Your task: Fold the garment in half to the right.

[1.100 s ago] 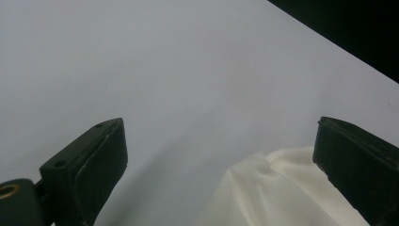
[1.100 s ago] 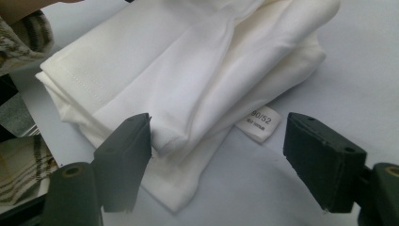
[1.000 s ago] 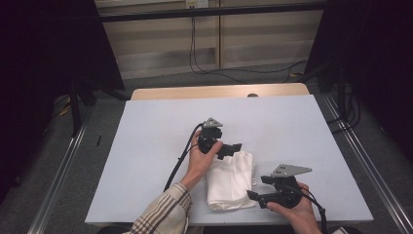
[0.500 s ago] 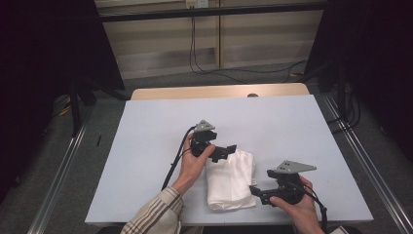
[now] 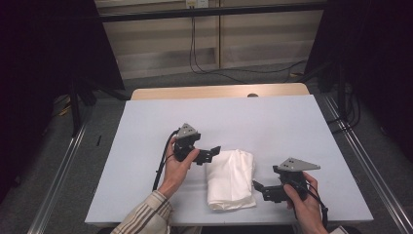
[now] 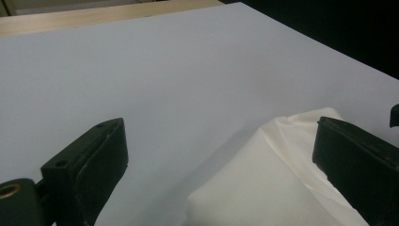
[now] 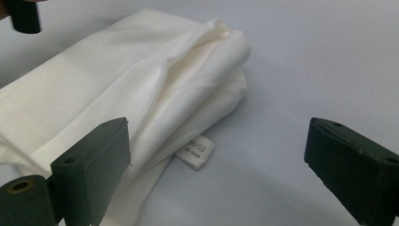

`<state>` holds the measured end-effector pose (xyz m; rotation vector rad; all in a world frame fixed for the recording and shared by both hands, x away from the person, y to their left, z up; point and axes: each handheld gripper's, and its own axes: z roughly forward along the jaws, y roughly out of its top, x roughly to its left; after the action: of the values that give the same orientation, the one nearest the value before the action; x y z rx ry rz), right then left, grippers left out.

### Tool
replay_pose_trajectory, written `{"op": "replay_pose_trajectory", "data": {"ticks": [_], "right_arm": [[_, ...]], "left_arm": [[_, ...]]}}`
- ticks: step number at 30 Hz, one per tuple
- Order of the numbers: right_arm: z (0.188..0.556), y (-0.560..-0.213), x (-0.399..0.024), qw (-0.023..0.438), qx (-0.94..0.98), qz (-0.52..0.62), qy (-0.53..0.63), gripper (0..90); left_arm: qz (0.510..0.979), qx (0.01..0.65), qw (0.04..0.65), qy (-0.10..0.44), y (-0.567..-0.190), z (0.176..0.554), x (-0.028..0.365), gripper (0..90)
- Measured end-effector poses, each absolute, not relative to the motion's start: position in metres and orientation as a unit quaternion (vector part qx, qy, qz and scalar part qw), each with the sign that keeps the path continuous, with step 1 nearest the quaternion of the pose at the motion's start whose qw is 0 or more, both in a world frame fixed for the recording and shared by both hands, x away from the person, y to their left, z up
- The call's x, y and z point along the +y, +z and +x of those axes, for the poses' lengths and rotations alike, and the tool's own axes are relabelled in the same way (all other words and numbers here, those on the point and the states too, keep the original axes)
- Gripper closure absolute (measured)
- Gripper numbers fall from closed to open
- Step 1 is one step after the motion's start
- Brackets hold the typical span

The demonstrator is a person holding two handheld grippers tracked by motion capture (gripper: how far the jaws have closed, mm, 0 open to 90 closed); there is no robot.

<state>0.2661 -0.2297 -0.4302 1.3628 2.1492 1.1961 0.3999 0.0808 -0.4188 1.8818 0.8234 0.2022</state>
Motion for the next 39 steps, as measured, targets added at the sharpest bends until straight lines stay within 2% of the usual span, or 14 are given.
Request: {"op": "replay_pose_trajectory", "data": {"ticks": [7,12,21,39], "right_arm": [[0.266,-0.428,-0.233,0.191,0.738,0.49,0.423,7.1],[0.267,-0.428,-0.237,0.208,0.732,0.498,0.416,6.9],[0.269,-0.428,-0.241,0.217,0.721,0.497,0.432,7.0],[0.281,-0.423,-0.263,0.236,0.699,0.508,0.444,7.4]], "left_arm": [[0.774,0.35,0.516,0.107,-0.417,0.393,0.1,3.5],[0.765,0.356,0.528,0.096,-0.415,0.387,0.113,3.5],[0.764,0.374,0.507,0.139,-0.419,0.376,0.13,3.5],[0.733,0.399,0.521,0.178,-0.419,0.353,0.171,3.6]]}}
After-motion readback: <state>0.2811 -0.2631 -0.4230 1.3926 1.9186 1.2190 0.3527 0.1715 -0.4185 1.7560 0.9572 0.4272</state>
